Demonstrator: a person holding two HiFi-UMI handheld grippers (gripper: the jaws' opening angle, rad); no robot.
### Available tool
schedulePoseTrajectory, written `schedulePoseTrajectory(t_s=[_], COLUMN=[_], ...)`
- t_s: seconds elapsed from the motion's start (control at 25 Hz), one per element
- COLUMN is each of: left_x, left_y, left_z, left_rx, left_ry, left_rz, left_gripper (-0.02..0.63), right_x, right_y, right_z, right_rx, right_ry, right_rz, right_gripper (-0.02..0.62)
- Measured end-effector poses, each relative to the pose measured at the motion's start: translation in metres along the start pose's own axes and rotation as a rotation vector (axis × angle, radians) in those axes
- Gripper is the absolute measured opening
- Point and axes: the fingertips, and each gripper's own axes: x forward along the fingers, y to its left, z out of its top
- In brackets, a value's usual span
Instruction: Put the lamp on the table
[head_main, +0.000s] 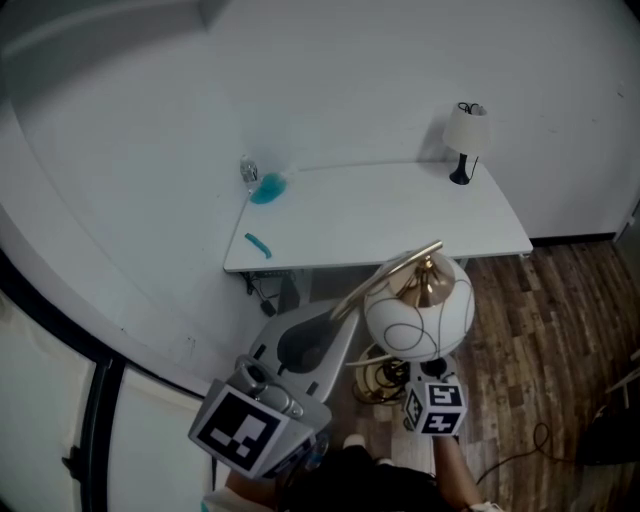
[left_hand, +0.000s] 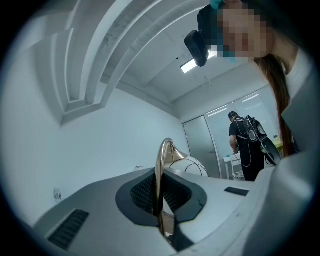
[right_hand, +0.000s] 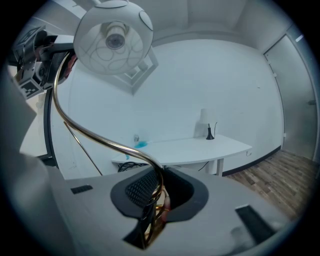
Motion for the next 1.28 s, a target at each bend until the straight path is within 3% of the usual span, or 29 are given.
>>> schedulePoseTrajectory(t_s=[0.68, 1.28], left_x=[0.012, 0.011], left_y=[0.057, 0.074], left_z=[-0.014, -0.020], left_rx=[-0.015, -0.027], left_ry=[-0.013, -0.015], left_rz=[-0.058, -0.082], left_gripper=[0.006, 0.006], right_x=[0.051, 0.064], right_y=[0.016, 0.024], right_z=[0.009, 0.009], right_rx=[0.004, 0.005], right_ry=[0.000, 0.004], right_rz=[-0.055, -0.079], right_gripper=[0.049, 0.049])
